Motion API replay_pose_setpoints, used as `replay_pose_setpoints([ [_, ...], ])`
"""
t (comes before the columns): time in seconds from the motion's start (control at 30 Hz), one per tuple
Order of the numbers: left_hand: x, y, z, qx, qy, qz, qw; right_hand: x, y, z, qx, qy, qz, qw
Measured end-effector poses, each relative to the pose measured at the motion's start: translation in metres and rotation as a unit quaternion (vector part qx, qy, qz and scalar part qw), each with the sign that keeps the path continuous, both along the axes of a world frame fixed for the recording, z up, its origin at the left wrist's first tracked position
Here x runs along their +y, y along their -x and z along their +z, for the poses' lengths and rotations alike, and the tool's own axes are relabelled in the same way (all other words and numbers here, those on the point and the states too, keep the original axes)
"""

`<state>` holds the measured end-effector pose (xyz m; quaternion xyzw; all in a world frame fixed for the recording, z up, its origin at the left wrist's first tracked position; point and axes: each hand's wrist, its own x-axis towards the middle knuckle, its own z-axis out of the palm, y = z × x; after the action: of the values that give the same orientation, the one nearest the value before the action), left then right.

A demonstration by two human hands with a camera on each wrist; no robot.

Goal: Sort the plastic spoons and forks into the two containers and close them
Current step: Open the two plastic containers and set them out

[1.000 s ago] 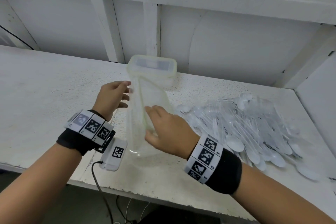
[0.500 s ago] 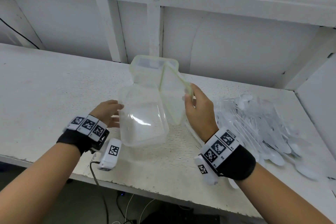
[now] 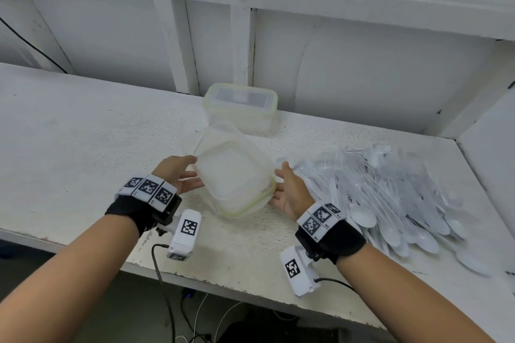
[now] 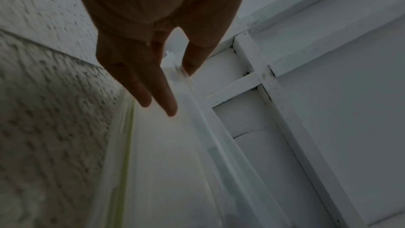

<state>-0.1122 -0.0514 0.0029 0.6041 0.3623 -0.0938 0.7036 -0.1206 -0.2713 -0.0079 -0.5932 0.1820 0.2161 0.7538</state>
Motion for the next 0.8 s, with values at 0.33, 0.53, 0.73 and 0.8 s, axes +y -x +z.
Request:
replay_pose_setpoints([
  [0.33,0.013,-0.017,-0.012,0.025,-0.117,-0.077,0.990,-0.017,-0.002,0.005,-0.076,0.275,0.201,0.937],
  [0.53,0.024,-0.047,-0.004,-0.017,-0.231,-0.123,0.965,-0.016,0.006,0.013,-0.047,0.291,0.257,0.920],
  [0.73,0.027,-0.044,-0.015,-0.009,-0.151,-0.117,0.982,-0.009,-0.005,0.006,-0.082,0.326,0.242,0.910],
  [0.8,0.030,-0.039,-0.017,-0.013,-0.149,-0.122,0.981,-0.008,-0.011,0.006,-0.086,0.341,0.228,0.908],
])
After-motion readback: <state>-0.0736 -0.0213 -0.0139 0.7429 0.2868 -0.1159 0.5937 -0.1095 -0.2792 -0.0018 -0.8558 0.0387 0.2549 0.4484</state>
